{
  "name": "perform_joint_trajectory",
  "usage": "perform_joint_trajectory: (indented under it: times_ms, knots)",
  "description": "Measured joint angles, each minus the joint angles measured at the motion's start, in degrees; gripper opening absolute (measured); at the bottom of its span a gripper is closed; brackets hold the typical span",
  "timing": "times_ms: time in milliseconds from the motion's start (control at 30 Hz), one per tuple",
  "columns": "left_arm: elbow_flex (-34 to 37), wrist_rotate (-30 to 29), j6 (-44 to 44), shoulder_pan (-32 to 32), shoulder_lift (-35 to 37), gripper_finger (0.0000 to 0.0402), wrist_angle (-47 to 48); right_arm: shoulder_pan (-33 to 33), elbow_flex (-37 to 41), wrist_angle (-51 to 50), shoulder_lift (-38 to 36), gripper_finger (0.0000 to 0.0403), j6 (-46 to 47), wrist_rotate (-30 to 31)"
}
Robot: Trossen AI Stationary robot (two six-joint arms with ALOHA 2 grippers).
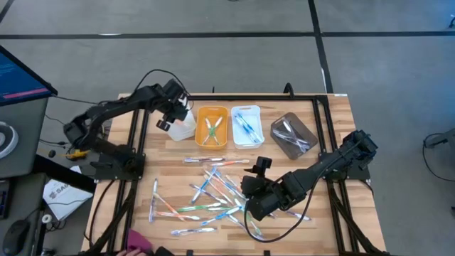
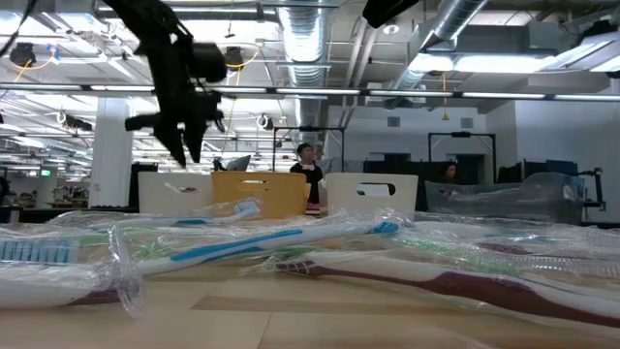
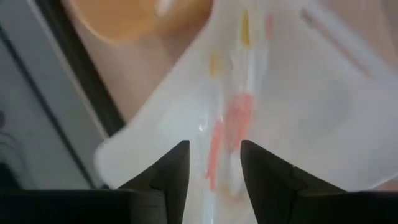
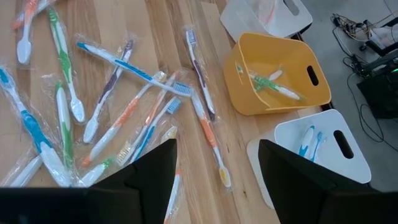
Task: Pick & Place Toothbrushes
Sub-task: Put the white blue toothbrush into the right white bin
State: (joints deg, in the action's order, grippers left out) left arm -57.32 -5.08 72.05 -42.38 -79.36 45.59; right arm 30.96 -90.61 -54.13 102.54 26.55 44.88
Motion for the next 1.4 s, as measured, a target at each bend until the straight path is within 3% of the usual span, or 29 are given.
perform_joint_trajectory:
  times_ms: [400, 933, 1100, 1200, 1400]
  knots:
    - [-0.02, 9.28, -5.24, 2.11, 11.85, 0.0132, -0.68, -0.17, 0.0, 2.7, 0.0, 0.0221, 0.31, -0.01]
    - [-0.02, 11.41, -12.47, 5.64, 10.95, 0.0131, -0.64, -3.9, 0.0, 24.0, 0.01, 0.0221, 0.37, -0.08]
    - [-0.02, 11.32, -13.3, 6.86, 10.95, 0.0131, -0.62, -6.24, 0.0, 27.39, 0.0, 0.0221, -3.73, -0.58]
    - [-0.02, 11.34, -18.86, 8.55, 10.95, 0.0131, -0.62, -7.15, 0.02, 25.91, 0.04, 0.0221, -4.28, -3.83]
    - [-0.02, 8.13, -39.08, 12.57, 11.17, 0.0131, -0.66, -9.13, 0.02, 25.69, 0.04, 0.0221, -4.24, -9.07]
